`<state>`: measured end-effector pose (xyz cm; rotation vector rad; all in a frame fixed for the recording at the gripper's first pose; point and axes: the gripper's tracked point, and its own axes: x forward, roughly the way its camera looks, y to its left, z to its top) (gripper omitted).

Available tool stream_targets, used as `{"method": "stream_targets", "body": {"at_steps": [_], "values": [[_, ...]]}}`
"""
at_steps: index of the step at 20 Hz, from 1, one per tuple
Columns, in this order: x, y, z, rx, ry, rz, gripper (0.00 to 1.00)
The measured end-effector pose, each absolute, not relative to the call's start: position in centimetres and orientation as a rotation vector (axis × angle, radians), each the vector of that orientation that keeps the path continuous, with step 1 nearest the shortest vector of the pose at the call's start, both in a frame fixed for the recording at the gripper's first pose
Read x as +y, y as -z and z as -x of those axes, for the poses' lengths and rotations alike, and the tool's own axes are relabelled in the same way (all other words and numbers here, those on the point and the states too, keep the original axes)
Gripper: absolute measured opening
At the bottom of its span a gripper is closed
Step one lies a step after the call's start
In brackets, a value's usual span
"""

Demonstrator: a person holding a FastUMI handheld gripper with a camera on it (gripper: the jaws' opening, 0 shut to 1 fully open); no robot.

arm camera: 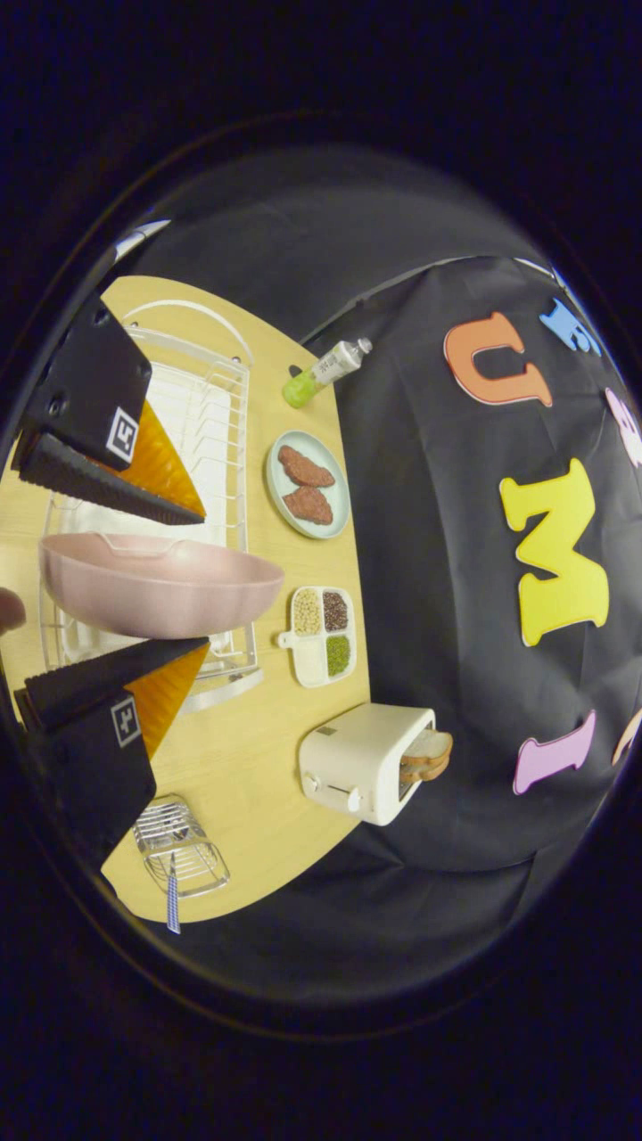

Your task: Take the plate from the dish rack, then take the spoon from the basket and place it into the plate.

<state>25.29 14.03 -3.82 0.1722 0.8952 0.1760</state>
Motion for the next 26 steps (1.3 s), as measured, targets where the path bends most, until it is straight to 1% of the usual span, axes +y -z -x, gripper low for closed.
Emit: {"method": "stream_targets", "body": {"at_steps": [3,4,5,7,9,12,17,18,19,20,26], "values": [[14.1,4.8,-24.9,0.941,-0.149,-0.184,0.68],[14.2,5.1,-24.8,0.953,-0.139,-0.187,0.66],[14.2,5.1,-24.8,0.962,-0.13,-0.193,0.62],[14.0,4.9,-24.5,0.975,-0.107,-0.202,0.48],[13.8,4.8,-24.3,0.977,-0.085,-0.187,0.43],[13.2,3.8,-24.4,0.961,-0.044,-0.141,0.41],[11.5,0.6,-25.0,0.879,0.016,-0.052,0.38],[11.9,0.1,-24.7,0.869,-0.01,-0.073,0.37],[12.5,-0.5,-23.8,0.869,-0.048,-0.102,0.33],[12.7,-0.5,-22.8,0.873,-0.072,-0.124,0.32],[12.9,0.5,-15.0,0.9,-0.241,-0.293,0.31]]}}
